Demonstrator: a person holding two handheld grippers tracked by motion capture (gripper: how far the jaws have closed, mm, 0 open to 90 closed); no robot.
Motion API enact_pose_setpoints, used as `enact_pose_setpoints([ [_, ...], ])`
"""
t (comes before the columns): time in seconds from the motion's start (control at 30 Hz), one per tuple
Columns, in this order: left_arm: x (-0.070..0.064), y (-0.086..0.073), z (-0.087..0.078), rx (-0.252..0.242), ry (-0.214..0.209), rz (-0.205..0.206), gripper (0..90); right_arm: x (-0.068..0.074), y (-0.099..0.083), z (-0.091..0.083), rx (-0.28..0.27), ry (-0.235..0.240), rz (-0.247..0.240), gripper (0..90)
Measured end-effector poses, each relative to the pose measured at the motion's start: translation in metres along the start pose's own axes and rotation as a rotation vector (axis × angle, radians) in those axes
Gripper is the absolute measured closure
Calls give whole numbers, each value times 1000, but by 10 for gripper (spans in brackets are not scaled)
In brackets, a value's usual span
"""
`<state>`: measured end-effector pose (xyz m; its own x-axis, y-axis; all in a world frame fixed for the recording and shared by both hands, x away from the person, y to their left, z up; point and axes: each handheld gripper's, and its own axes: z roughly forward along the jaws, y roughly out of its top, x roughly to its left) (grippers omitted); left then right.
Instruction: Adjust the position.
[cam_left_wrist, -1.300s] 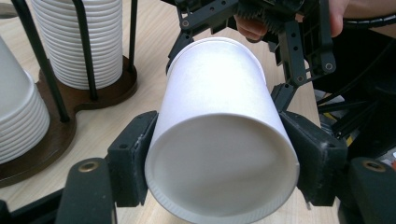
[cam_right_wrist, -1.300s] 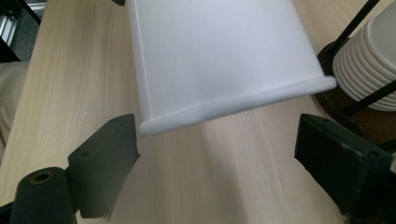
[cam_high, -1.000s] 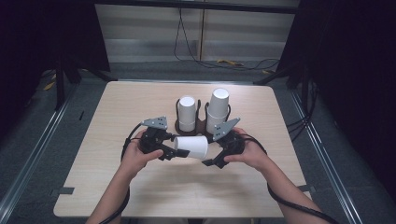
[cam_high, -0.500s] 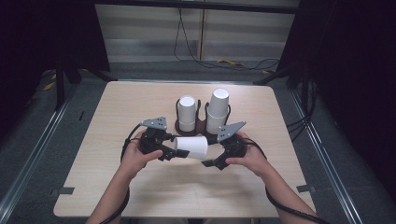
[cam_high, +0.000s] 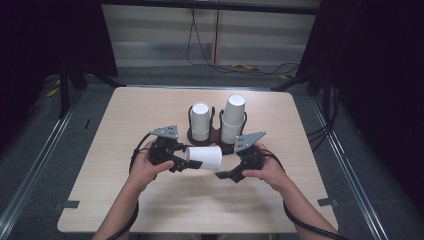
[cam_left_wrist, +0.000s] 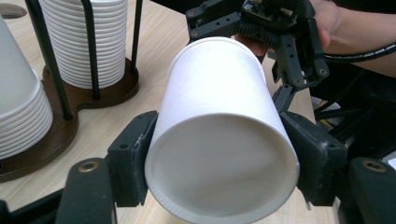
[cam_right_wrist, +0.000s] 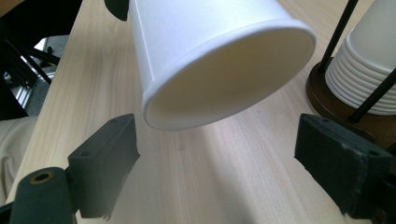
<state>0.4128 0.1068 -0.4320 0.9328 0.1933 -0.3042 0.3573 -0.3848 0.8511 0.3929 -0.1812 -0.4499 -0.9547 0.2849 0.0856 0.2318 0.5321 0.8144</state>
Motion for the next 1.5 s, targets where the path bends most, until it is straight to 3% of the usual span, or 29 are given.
enact_pose_setpoints([
  [0.4, 2, 0, 2, 6, -4, -9, 317, -3, 0, 5, -37, 1, 14, 128],
  [0.97, 2, 1, 3, 15, 2, -11, 317, -6, 3, 2, -5, -18, 12, 128],
  [1.5, 2, 1, 9, 20, -17, -16, 317, -3, 11, 7, -6, -6, -31, 126],
])
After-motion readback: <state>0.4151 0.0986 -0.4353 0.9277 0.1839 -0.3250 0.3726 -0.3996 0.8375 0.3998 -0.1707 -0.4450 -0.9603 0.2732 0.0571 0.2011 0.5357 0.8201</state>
